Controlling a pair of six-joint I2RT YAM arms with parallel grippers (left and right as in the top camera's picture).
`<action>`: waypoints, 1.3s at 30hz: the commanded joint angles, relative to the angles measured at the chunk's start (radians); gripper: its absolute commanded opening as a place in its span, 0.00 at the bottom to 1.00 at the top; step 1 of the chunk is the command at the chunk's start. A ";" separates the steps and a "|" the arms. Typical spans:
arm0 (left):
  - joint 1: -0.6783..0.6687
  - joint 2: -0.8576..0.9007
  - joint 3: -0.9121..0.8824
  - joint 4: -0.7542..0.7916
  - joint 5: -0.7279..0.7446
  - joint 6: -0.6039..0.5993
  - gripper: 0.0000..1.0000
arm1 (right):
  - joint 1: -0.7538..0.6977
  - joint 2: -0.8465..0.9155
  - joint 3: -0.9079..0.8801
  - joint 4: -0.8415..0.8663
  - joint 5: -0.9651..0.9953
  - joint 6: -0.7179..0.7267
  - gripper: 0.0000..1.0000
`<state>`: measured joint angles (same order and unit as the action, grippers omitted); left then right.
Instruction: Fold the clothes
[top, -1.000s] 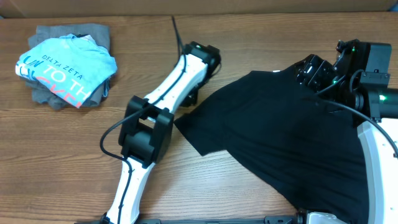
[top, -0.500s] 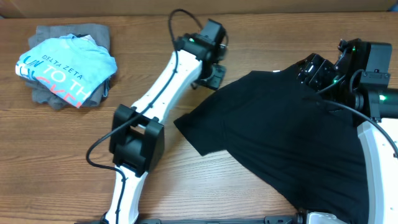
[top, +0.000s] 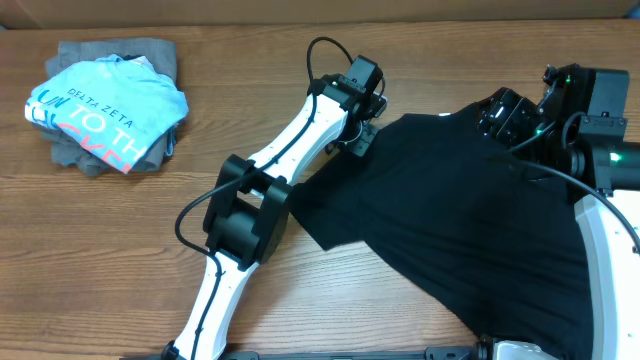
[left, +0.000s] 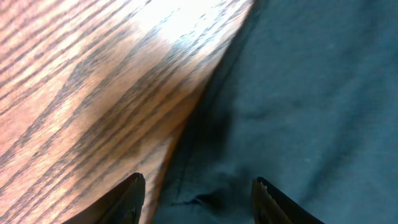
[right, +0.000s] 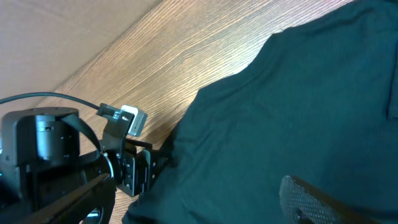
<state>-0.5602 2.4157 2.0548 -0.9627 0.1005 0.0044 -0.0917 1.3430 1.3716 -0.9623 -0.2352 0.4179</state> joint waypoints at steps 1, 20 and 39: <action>0.005 0.066 0.009 -0.005 -0.011 0.019 0.56 | -0.005 -0.002 0.020 0.002 0.010 -0.002 0.88; 0.420 0.092 0.009 -0.261 -0.238 -0.282 0.04 | -0.005 0.013 -0.008 -0.046 0.105 -0.029 0.93; 0.543 -0.152 0.011 -0.246 0.058 -0.078 0.22 | -0.169 0.422 -0.042 -0.192 0.185 0.050 0.72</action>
<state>0.0006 2.4165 2.0670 -1.2064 0.1314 -0.1009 -0.1715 1.6844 1.3331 -1.1458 -0.0734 0.4416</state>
